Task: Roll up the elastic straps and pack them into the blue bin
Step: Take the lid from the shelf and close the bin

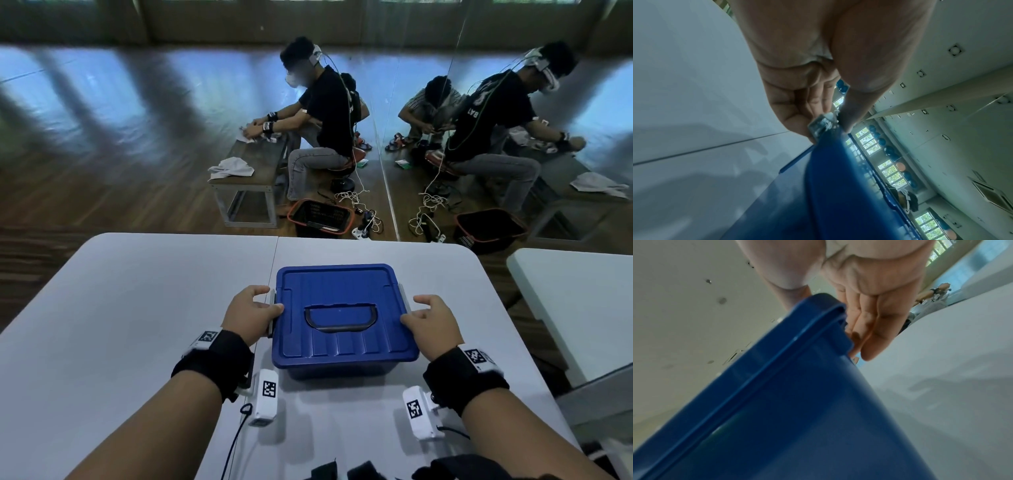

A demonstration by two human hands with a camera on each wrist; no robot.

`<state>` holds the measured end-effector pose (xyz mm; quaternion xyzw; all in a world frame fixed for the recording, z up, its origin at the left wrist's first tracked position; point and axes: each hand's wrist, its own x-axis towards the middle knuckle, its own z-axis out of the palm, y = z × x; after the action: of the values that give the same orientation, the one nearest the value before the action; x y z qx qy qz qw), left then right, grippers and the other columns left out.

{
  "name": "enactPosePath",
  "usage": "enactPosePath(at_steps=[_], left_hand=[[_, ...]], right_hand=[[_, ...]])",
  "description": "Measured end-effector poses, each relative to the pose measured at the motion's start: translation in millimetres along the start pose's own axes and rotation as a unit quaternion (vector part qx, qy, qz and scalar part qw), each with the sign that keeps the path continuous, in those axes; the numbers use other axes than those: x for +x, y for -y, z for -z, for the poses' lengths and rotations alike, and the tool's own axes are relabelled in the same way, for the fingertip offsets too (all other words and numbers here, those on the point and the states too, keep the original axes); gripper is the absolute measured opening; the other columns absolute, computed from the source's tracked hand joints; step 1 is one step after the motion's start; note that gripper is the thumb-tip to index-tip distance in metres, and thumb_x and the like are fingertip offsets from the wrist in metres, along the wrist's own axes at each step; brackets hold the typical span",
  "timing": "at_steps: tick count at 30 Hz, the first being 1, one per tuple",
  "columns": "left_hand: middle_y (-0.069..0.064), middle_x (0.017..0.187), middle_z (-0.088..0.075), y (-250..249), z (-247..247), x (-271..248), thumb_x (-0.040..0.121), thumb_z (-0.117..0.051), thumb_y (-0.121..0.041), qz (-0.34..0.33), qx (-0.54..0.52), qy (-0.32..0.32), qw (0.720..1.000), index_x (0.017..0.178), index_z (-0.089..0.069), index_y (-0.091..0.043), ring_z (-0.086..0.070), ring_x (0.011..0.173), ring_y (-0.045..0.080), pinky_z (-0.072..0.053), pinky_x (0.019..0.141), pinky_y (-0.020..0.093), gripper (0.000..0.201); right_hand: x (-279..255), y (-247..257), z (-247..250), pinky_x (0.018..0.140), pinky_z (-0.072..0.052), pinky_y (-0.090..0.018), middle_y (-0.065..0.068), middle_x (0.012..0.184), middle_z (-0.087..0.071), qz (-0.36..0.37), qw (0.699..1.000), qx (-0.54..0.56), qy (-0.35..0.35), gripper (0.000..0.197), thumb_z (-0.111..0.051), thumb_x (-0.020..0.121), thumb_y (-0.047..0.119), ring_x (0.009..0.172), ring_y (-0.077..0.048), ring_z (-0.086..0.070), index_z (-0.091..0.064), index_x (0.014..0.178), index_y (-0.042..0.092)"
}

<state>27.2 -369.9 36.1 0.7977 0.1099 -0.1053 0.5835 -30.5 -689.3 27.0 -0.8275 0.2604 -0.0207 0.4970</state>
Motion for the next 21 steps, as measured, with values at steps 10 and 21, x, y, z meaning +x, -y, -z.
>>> enactPosePath(at_steps=[10,21], left_hand=[[0.007,0.062,-0.059,7.5,12.2,6.0,0.094,-0.065,-0.003,0.073,-0.125,0.053,0.988,0.125,-0.058,-0.007,-0.054,0.059,0.019,-0.059,0.062,0.036,0.033],[0.019,0.095,-0.075,6.1,1.0,12.0,0.088,-0.074,-0.01,0.067,-0.049,0.065,0.994,0.104,-0.07,-0.006,-0.074,0.087,0.035,-0.061,0.08,0.051,0.017]], right_hand=[[-0.3,1.5,7.7,0.075,-0.059,-0.051,-0.02,0.086,-0.063,-0.09,0.976,0.197,0.027,0.02,-0.062,0.092,0.003,0.071,-0.031,-0.062,-0.061,0.112,0.001],[-3.4,2.1,8.2,0.064,-0.059,-0.039,-0.019,0.083,-0.062,-0.107,0.961,0.237,0.092,0.024,-0.064,0.091,-0.002,0.066,-0.027,-0.059,-0.058,0.114,-0.002]])
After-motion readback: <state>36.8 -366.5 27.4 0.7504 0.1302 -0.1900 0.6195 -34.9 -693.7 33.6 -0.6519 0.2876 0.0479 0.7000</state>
